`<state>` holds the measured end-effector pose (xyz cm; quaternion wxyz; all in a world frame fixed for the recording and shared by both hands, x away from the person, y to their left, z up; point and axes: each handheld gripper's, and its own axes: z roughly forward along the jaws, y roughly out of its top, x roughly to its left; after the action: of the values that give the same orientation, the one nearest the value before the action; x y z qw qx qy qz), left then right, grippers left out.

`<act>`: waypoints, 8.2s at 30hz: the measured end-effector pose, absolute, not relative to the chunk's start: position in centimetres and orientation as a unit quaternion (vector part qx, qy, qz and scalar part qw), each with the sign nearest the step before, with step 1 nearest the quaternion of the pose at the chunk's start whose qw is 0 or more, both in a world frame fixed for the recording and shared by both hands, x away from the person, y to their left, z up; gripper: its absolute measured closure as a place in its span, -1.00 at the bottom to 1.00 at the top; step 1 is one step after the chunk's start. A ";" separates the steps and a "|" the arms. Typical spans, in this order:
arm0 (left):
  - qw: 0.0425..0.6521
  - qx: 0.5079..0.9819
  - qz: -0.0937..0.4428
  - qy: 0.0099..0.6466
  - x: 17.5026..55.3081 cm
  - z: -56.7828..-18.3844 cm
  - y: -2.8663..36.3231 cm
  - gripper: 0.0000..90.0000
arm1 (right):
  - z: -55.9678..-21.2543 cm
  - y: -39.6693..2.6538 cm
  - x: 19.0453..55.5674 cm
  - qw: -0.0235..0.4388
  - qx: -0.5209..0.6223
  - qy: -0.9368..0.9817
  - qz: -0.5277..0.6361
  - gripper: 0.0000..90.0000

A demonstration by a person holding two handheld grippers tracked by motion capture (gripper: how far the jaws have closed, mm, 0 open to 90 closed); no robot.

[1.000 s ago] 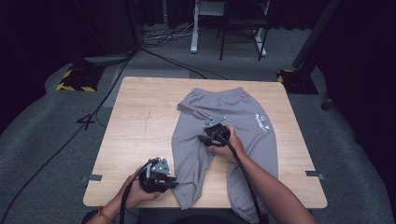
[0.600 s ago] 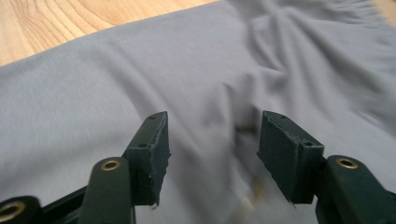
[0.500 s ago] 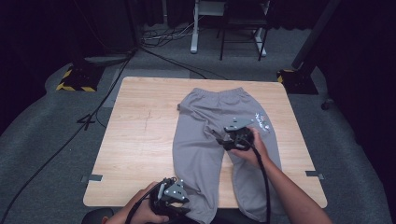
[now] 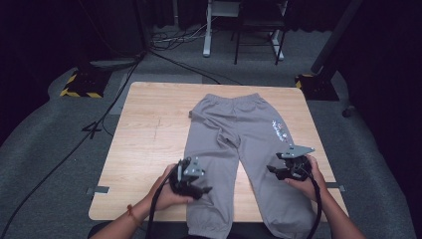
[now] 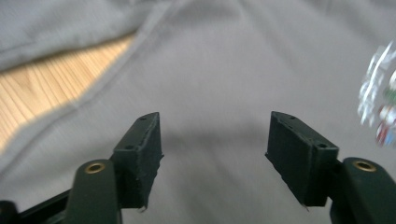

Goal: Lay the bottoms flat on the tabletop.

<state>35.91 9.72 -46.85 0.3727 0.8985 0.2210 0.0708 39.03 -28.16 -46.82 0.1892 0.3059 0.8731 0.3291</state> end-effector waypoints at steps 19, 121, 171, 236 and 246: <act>0.345 0.909 0.073 0.221 36.6 -49.5 12.9 -0.21 | -49.3 -26.9 34.9 0.120 0.304 0.881 0.343 -0.30; 0.347 0.831 0.151 0.408 60.9 -50.0 5.8 -0.46 | -50.1 -23.0 60.2 0.215 0.467 0.787 0.341 -0.47; 0.372 0.902 0.073 0.205 34.1 -50.2 14.2 -0.46 | -49.4 -30.2 32.6 0.136 0.330 0.869 0.342 -0.37; 0.325 0.940 0.073 0.073 31.8 -47.8 4.7 -0.38 | -47.9 -25.6 35.7 0.149 0.268 0.895 0.325 -0.38; 0.357 0.931 0.014 0.073 32.3 -49.7 6.3 -0.37 | -49.1 -23.9 36.9 0.126 0.253 0.900 0.332 -0.43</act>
<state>32.27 6.29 -49.70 0.3572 0.9310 0.0734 0.0137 36.94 -23.95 -49.12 0.1265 0.2526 0.9000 0.3319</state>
